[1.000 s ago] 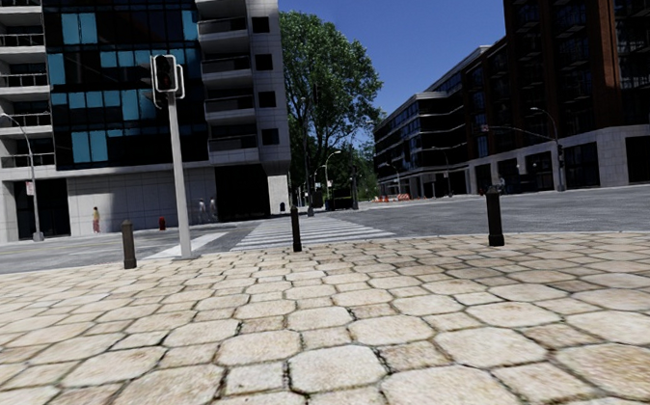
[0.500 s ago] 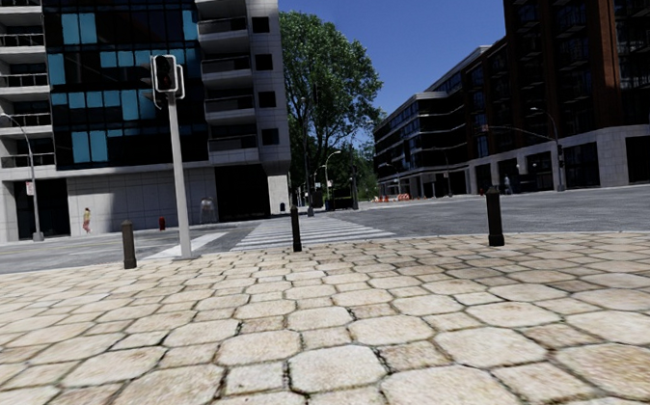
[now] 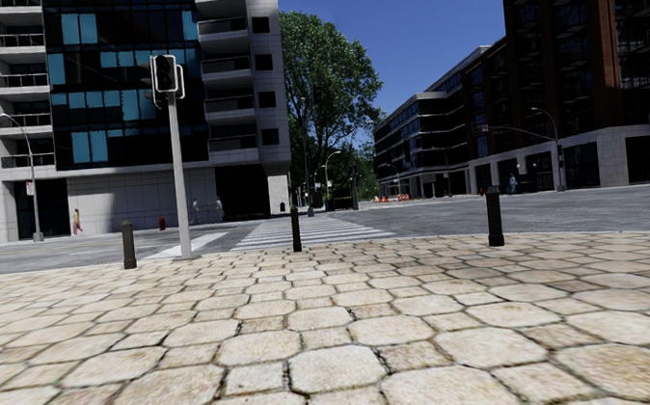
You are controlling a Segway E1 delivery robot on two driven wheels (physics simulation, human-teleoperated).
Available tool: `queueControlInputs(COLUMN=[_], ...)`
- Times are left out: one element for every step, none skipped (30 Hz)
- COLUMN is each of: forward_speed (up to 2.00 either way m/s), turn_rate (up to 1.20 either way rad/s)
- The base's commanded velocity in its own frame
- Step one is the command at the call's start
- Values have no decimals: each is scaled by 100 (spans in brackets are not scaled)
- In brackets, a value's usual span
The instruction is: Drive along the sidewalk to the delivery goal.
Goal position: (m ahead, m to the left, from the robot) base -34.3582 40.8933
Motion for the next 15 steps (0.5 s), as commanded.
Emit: queueControlInputs(forward_speed=[60, 60, 64, 68, 73, 76, 76, 77, 77, 77, 77, 78, 78, 78, 78], turn_rate=[18, 18, 24, 28, 35, 38, 38, 39, 40, 40, 40, 41, 45, 47, 48])
